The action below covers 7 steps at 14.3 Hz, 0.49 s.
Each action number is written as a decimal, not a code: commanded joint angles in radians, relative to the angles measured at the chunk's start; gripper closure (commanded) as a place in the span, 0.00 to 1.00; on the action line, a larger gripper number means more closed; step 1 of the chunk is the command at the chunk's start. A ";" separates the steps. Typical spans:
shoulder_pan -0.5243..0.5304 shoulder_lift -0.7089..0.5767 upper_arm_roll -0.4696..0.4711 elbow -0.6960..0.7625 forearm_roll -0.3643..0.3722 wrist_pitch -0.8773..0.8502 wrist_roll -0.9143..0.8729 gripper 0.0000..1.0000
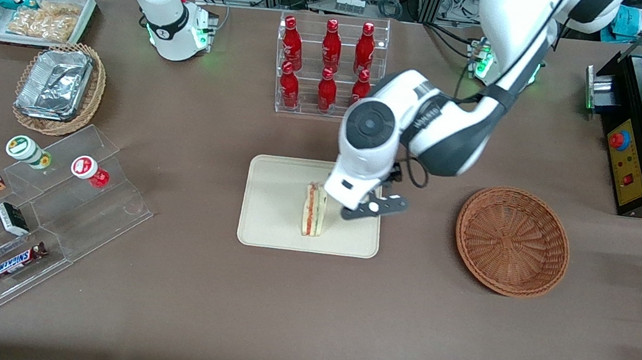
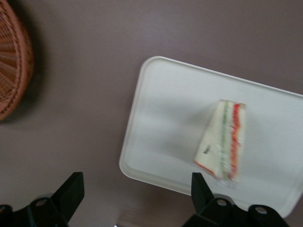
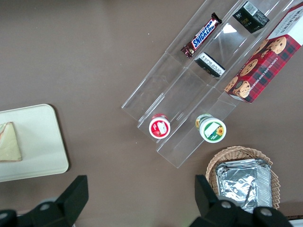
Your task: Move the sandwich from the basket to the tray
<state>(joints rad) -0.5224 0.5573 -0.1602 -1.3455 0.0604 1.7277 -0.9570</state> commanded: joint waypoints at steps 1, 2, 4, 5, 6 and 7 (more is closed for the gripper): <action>0.076 -0.129 -0.007 -0.177 0.007 0.009 0.107 0.00; 0.106 -0.169 -0.007 -0.226 0.007 0.009 0.148 0.00; 0.163 -0.235 -0.007 -0.306 0.006 0.001 0.234 0.00; 0.189 -0.275 -0.007 -0.354 0.007 0.001 0.277 0.00; 0.217 -0.312 -0.007 -0.392 0.006 0.001 0.311 0.00; 0.243 -0.353 -0.007 -0.427 0.006 0.000 0.346 0.00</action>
<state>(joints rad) -0.3258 0.3283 -0.1569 -1.6444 0.0606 1.7237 -0.6725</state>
